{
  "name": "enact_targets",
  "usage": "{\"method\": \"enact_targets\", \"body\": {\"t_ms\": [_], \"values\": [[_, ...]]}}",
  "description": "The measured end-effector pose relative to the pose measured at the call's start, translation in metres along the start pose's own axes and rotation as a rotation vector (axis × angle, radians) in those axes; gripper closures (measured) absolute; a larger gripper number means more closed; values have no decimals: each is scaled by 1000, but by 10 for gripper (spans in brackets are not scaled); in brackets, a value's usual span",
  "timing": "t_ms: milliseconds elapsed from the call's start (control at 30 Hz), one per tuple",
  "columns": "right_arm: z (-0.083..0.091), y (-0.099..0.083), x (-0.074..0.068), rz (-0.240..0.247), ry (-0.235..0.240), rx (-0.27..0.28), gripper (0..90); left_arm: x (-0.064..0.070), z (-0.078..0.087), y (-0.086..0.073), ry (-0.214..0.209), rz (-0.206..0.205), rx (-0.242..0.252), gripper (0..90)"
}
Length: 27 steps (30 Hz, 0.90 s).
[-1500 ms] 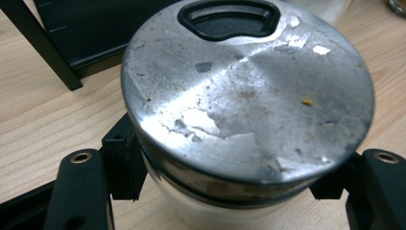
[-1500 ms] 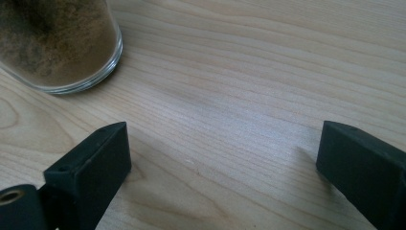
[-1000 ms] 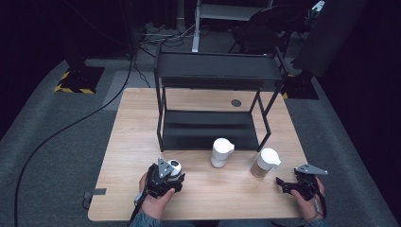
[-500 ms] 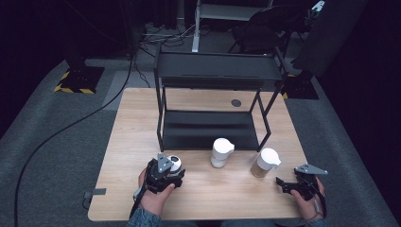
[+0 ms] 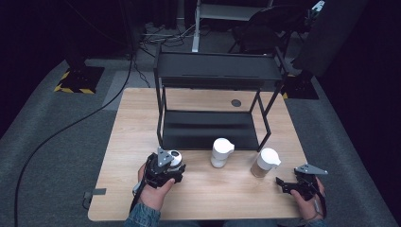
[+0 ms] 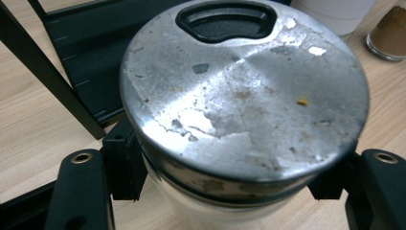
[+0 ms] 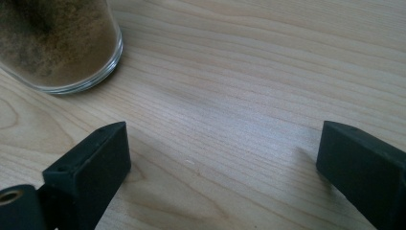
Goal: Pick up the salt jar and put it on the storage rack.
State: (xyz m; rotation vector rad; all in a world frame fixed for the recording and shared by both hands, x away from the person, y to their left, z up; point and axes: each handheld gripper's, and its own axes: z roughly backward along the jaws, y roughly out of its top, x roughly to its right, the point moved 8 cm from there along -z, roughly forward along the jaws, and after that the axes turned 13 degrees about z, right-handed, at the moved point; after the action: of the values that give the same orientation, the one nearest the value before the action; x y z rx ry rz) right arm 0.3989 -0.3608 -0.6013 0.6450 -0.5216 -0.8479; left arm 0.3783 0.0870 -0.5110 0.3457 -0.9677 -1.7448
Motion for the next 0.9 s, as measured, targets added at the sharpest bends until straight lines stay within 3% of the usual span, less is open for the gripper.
{"method": "enact_targets", "body": {"t_ms": [900], "values": [[0, 0, 0, -1, -1, 0, 43, 0, -5, 26, -5, -30, -1, 301]]}}
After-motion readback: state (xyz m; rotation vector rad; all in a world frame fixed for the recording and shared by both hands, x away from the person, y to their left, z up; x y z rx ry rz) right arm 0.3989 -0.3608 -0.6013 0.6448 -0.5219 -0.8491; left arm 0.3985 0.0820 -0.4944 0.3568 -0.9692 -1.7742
